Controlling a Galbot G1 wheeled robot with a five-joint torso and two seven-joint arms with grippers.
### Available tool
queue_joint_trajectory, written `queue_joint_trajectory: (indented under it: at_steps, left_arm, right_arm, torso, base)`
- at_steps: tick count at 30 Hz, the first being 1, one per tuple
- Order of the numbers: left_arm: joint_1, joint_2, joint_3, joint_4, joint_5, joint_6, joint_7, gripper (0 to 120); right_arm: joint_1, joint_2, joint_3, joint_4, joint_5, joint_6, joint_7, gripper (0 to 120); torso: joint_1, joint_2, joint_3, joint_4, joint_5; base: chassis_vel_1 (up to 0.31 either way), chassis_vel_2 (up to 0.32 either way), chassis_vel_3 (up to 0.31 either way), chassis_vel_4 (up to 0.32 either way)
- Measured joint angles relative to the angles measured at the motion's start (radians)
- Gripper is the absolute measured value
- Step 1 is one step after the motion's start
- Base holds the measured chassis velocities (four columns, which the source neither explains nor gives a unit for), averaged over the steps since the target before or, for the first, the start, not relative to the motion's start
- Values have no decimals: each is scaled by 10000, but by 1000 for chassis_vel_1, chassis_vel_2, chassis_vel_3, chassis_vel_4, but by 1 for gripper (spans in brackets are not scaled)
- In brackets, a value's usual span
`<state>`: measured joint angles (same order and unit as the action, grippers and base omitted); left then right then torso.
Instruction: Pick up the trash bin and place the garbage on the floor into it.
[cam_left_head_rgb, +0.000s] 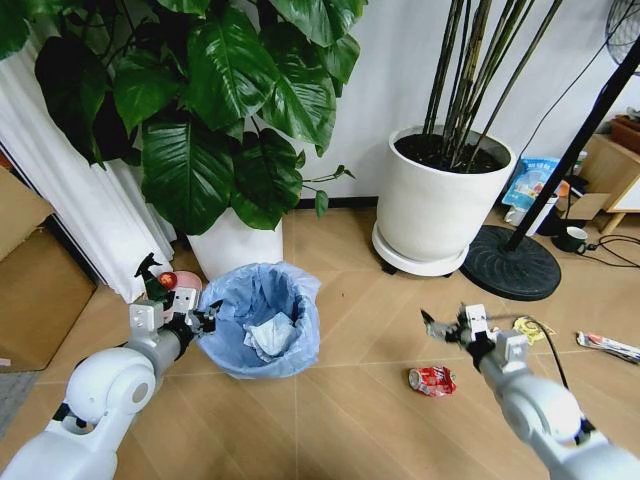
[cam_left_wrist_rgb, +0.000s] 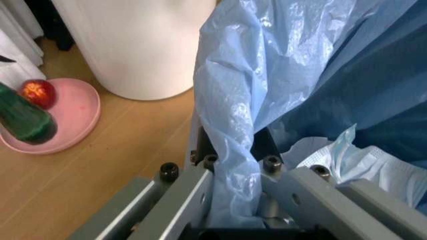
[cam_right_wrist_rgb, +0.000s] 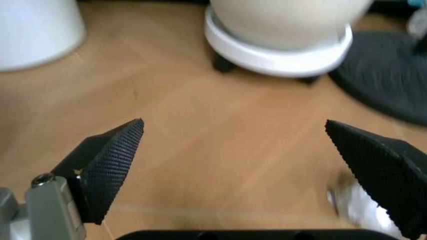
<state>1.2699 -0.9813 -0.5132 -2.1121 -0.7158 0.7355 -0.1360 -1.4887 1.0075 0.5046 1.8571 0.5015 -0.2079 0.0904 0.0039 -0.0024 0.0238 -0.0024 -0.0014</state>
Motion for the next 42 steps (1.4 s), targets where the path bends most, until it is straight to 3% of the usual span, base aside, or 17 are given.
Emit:
queue_joint_trajectory:
  at_steps: [2,3,5,13,31,35,42]
  left_arm:
    - [0,0,11,0,3,0,1,0]
    - [-24,15,23,2,5,-1,5,0]
    - [-33,45,28,3,5,-1,10,0]
    - [-60,48,123,40,10,-1,21,0]
    - [-7,109,108,-46,13,-1,-13,0]
    - [-21,111,117,-46,13,-1,-13,0]
    - [-41,133,112,-46,1,-1,-12,0]
  right_arm:
    - [-47,233,-6,-303,-168,135,-32,100]
    - [44,782,-162,-1280,-459,439,-72,100]
    - [265,1077,-324,-2131,-647,639,-119,100]
    - [966,1690,-869,-3360,-132,305,-101,100]
    - [1511,1788,-1571,-3963,-32,-145,401,98]
    - [1568,1771,-1615,-4092,-32,-148,442,91]
    - [1740,1797,-1833,-4270,-36,-153,460,64]
  torso:
    - [0,0,0,0,2]
    - [0,0,1,0,6]
    - [0,0,1,1,8]
    - [1,0,2,2,6]
    - [1,0,2,1,4]
    - [1,0,2,1,5]
    - [1,0,2,2,6]
  base:
    - [0,0,0,0]
    - [0,0,0,0]
    - [0,0,0,0]
    - [0,0,0,0]
    - [0,0,0,0]
    - [0,0,0,0]
    - [0,0,0,0]
